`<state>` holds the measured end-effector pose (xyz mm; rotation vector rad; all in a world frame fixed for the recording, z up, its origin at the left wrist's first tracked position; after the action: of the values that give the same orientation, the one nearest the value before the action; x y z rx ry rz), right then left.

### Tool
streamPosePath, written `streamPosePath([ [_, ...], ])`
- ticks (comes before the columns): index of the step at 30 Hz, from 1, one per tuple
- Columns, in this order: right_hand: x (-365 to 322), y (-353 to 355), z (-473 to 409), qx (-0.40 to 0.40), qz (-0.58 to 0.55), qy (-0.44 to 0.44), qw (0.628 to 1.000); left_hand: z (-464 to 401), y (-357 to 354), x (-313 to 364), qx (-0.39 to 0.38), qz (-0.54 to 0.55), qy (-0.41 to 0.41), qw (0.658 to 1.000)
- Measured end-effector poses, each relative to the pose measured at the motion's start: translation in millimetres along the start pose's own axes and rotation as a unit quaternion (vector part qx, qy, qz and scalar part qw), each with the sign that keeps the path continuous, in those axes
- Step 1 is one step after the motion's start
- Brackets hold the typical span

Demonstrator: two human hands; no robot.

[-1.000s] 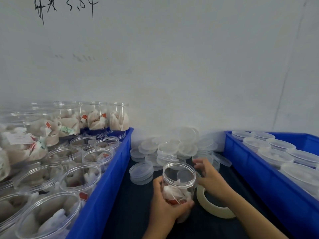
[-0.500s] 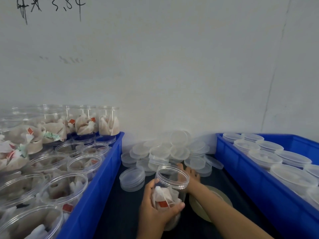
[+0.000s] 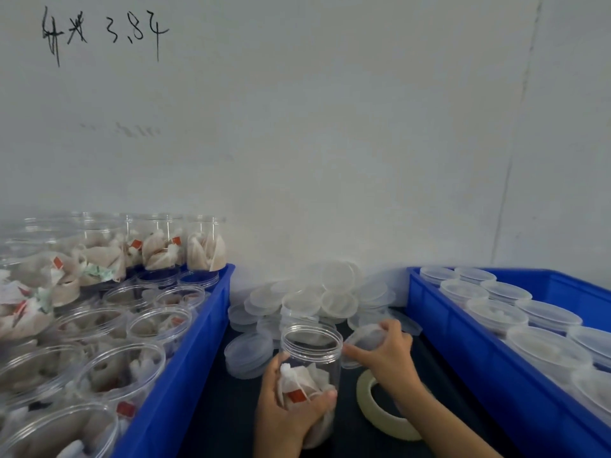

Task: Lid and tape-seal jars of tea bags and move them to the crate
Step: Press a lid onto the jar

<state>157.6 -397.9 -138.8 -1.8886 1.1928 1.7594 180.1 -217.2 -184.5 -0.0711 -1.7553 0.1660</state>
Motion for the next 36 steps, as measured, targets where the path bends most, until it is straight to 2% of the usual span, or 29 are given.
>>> streamPosePath([
  [5,19,15,38,-0.003,-0.045,-0.069,0.997,12,3,2,-0.028,-0.021,-0.031,0.999],
  [7,24,16,46,-0.004,-0.129,-0.115,0.985,14,4,1,-0.034,-0.027,-0.029,0.999],
  [11,23,14,53,0.008,-0.39,-0.198,0.899,19,4,4,-0.064,-0.045,-0.062,0.995],
  [14,21,14,55,-0.006,-0.502,-0.233,0.833,22,4,7,-0.107,-0.052,-0.095,0.988],
  [16,18,16,57,-0.015,-0.531,-0.245,0.811,24,2,10,-0.131,-0.054,-0.105,0.984],
  [18,17,18,57,-0.028,-0.533,-0.238,0.812,24,1,10,-0.152,-0.061,-0.111,0.98],
  [22,25,23,54,-0.082,-0.497,-0.176,0.846,26,-3,10,-0.192,-0.092,-0.137,0.967],
  [26,21,29,53,-0.123,-0.453,-0.064,0.881,27,-2,14,-0.189,-0.088,-0.158,0.965],
  [30,12,34,57,-0.138,-0.379,0.023,0.915,27,0,14,-0.187,-0.072,-0.144,0.969],
  [36,12,32,60,-0.13,-0.355,0.054,0.924,26,1,10,-0.189,-0.068,-0.13,0.971],
])
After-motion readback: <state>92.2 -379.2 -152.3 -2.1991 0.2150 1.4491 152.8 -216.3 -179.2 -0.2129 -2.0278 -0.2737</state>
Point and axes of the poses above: each hand's wrist, its own z-axis away from the middle knuckle, its own y-axis out of the back of the hand, x = y × z, the point moved 3 cm from there along -z, towards the middle knuckle, and after that the axes turned 11 degrees about x, right-handed, at the moved point
